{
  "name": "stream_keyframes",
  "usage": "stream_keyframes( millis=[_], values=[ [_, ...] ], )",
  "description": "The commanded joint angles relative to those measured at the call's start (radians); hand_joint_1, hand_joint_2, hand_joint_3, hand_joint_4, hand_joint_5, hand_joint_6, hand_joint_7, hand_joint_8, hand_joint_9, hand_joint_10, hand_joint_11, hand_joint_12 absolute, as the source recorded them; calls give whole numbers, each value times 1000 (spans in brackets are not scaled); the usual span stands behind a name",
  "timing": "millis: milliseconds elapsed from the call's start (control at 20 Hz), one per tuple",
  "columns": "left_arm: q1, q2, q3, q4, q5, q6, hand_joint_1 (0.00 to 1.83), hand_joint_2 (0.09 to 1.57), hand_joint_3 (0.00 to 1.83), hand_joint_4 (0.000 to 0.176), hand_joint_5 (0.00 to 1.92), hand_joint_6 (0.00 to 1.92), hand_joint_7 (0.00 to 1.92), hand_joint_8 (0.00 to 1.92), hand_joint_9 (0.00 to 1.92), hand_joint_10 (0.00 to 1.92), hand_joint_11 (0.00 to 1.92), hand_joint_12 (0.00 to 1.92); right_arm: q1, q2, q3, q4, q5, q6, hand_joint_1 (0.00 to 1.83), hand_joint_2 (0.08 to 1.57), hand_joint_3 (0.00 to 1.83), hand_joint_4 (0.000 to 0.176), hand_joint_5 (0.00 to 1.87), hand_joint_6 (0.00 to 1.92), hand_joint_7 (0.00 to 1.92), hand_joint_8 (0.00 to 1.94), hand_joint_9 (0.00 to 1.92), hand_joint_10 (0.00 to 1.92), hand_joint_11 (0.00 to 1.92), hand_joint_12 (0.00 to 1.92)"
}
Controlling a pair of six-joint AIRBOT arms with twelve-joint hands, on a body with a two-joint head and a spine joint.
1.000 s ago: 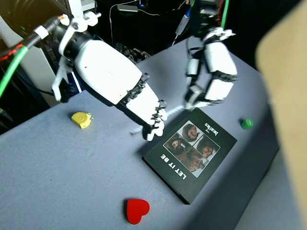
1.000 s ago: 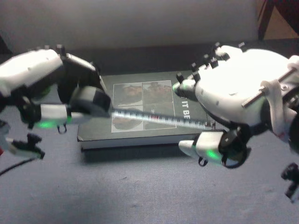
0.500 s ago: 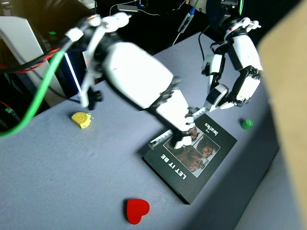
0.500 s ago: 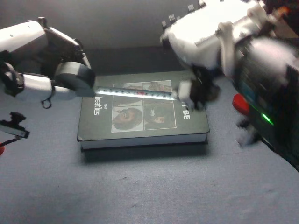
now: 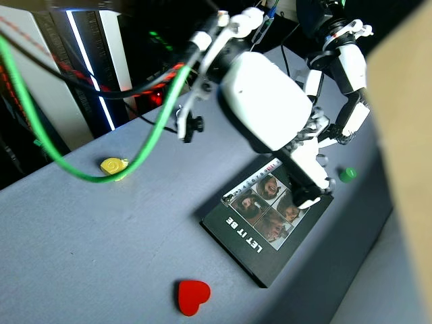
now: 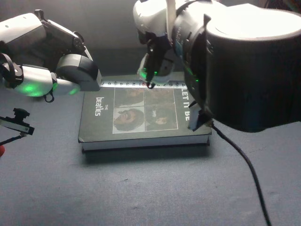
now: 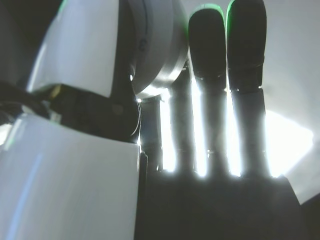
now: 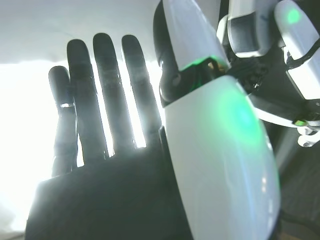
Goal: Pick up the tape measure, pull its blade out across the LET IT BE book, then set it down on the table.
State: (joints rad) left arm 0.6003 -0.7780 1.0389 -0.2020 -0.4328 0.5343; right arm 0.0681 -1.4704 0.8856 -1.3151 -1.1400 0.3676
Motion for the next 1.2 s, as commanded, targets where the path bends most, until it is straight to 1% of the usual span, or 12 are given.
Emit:
stream_keyframes(
  millis=[0, 150, 300, 400, 850, 1000, 1150],
  values=[
    [-16, 7, 8, -10, -112, -13, 1383, 1084, 0, 0, 1043, 744, 992, 875, 1009, 1162, 974, 1024, 13, -4, 4, -83, -8, 11, 951, 1131, 2, 0, 626, 25, 690, 29, 610, 82, 106, 1262],
    [-9, 10, 7, -10, -112, -16, 1383, 1084, 0, 0, 1045, 741, 993, 872, 1010, 1160, 964, 1017, 8, -18, 37, -78, 6, 15, 958, 1133, 2, 0, 639, 26, 694, 27, 609, 81, 114, 1268],
    [-14, 10, 8, -8, -113, -16, 1384, 1079, 0, 0, 1050, 740, 1004, 848, 1023, 1139, 990, 1015, 4, -18, 55, -42, 1, 2, 966, 1137, 2, 0, 676, 35, 720, 31, 645, 98, 128, 1276],
    [-12, 9, 6, -8, -113, -17, 1383, 1082, 0, 0, 1046, 744, 977, 880, 1030, 1132, 994, 1000, -10, -17, 55, -34, -5, -1, 971, 1138, 2, 0, 679, 31, 725, 30, 646, 99, 130, 1276],
    [-6, 9, 7, -8, -113, -20, 1383, 1084, 0, 0, 1047, 742, 970, 894, 1026, 1138, 984, 994, -46, -14, 55, -33, -13, 0, 973, 1135, 0, 0, 703, 28, 762, 34, 679, 116, 172, 1287],
    [-4, 10, 7, -8, -113, -21, 1384, 1081, 0, 0, 1048, 726, 994, 877, 1024, 1139, 972, 1003, -62, -7, 55, -65, -13, 11, 973, 1134, 0, 0, 703, 25, 764, 31, 679, 117, 155, 1276],
    [-4, 10, 8, -8, -113, -22, 1383, 1085, 0, 0, 1053, 725, 968, 912, 1014, 1151, 972, 1006, -70, -2, 52, -77, -13, 17, 970, 1135, 0, 0, 691, 17, 765, 28, 676, 118, 153, 1276]
  ],
)
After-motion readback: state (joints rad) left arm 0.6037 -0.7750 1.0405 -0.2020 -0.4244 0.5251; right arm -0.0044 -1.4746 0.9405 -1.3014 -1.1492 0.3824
